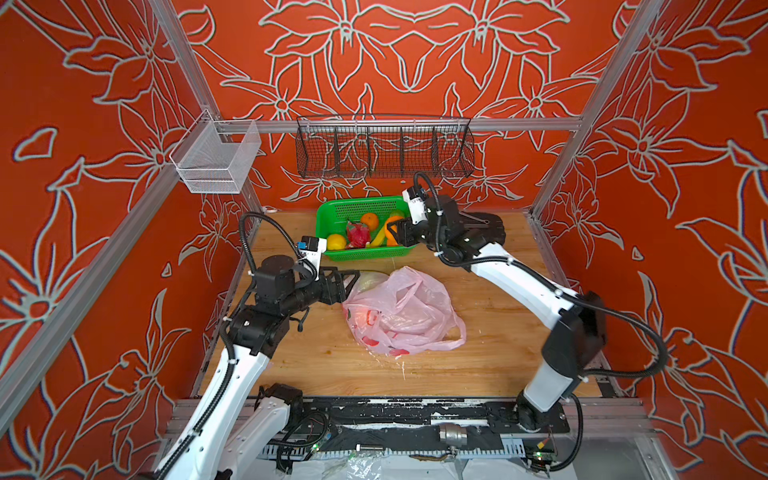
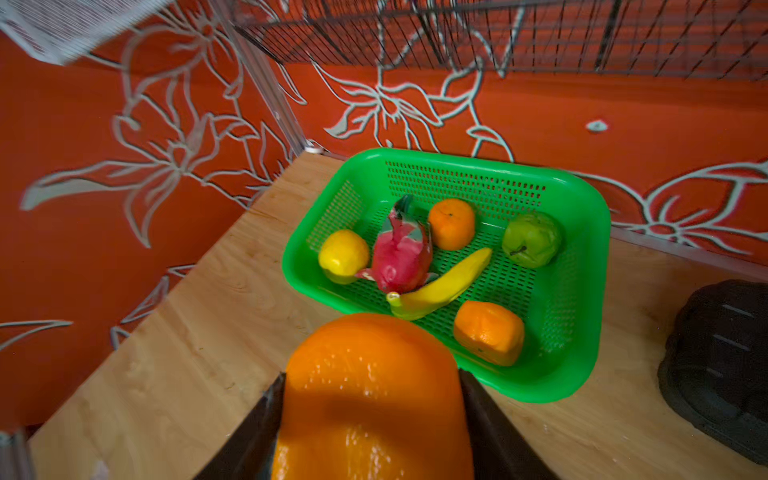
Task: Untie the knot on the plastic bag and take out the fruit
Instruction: 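Carry the orange over the green basket with the right gripper, then open the right gripper to drop the orange into the basket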
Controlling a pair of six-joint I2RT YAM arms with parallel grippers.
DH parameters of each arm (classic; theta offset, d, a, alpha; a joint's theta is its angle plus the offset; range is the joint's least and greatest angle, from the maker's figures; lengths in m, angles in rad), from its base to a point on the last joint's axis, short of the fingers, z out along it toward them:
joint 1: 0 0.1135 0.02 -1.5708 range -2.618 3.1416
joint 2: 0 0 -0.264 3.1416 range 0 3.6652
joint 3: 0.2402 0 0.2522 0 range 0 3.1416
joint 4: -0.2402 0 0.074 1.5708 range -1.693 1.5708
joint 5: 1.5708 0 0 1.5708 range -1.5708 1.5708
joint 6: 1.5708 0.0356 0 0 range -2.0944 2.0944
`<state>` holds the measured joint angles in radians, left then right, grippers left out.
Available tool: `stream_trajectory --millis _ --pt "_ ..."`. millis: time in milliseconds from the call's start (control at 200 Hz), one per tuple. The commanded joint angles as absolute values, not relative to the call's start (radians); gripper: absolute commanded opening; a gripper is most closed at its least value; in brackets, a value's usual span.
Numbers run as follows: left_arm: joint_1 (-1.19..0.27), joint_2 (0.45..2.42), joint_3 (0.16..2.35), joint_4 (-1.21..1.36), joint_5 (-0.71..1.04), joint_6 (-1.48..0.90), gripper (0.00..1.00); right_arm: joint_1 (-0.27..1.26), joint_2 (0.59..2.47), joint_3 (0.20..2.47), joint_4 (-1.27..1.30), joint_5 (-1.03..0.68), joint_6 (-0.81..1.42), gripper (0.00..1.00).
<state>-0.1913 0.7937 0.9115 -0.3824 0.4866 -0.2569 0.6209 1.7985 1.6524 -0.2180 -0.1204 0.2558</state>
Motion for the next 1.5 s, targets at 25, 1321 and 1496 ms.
stream_trajectory --millis 25,1321,1496 --pt "-0.196 0.747 0.877 -0.385 0.518 -0.235 0.92 0.61 1.99 1.831 -0.31 -0.096 0.209 0.6" --pt "-0.781 1.155 1.022 -0.527 -0.197 -0.172 0.97 0.587 1.63 1.58 -0.403 0.107 0.159 0.92" --pt "-0.924 1.464 1.2 -0.665 -0.428 -0.145 0.96 0.572 1.355 1.292 -0.403 0.209 0.247 0.92"
